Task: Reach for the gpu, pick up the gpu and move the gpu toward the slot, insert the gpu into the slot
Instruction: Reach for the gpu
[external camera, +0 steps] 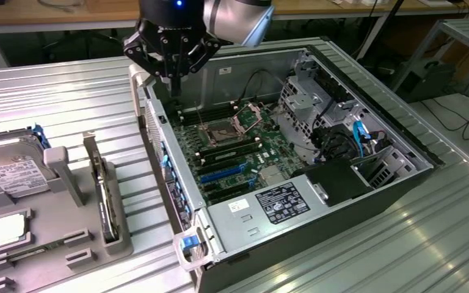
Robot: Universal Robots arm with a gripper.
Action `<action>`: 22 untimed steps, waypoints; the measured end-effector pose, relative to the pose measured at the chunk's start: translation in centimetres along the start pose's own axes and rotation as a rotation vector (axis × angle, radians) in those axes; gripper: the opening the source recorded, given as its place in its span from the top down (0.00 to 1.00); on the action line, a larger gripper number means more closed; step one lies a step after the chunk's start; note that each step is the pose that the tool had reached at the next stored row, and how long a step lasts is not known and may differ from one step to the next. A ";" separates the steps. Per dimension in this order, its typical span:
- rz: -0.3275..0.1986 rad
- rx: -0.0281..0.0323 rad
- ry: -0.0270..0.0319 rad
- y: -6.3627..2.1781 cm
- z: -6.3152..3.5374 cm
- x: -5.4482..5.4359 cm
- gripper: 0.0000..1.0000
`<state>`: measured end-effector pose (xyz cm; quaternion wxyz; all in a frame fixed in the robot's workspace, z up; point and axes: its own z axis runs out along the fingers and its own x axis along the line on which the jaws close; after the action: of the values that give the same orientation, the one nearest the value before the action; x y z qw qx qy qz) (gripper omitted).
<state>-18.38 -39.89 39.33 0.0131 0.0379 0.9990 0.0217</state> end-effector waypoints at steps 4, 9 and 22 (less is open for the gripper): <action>0.000 -0.0001 -0.0001 -0.04 -0.01 0.5 0.89; 0.000 -0.0001 -0.0001 -0.08 -0.03 1.1 0.89; 0.000 0.0000 0.0000 -0.22 -0.08 2.9 0.89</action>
<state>-21.24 -39.89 39.33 0.0131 0.0379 0.9990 0.0217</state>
